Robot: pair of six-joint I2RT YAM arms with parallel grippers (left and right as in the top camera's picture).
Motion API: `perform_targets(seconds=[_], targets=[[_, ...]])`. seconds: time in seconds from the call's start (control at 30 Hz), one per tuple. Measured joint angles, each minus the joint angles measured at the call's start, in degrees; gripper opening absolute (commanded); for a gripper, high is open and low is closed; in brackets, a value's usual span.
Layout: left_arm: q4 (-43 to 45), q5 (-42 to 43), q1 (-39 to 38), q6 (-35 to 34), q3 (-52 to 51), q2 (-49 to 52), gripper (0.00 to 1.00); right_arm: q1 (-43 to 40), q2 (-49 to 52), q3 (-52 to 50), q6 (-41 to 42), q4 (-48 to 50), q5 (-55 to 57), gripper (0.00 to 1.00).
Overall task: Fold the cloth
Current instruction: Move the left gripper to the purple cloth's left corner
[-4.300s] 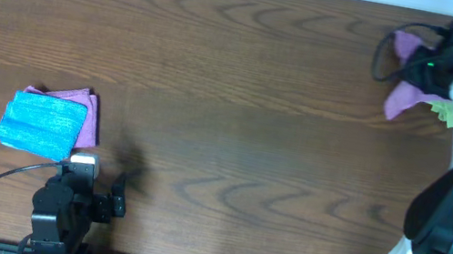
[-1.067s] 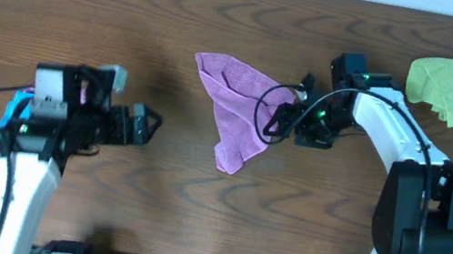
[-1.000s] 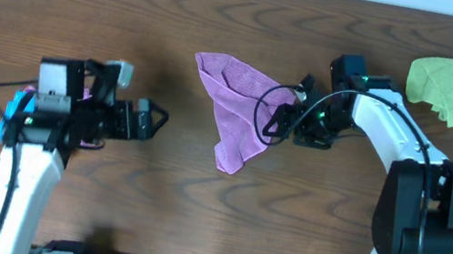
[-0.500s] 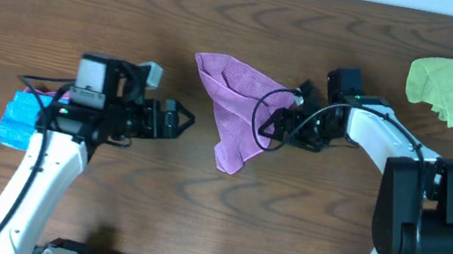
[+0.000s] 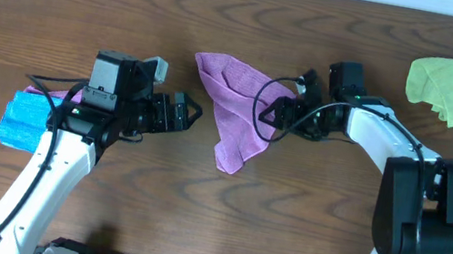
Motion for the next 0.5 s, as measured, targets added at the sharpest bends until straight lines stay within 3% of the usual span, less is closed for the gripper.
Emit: perform_targets(seconds=[0.23,0.5], targets=[[0.8,0.5,0.0,-0.5,0.0,0.0,0.95,0.1,-0.1,-3.6,3.3,5.7,-0.9,0.86],[1.0,0.9,0.0,-2.6,0.0,0.0,0.95,0.1,-0.6,-7.3,7.6,11.5,-3.0,0.76]])
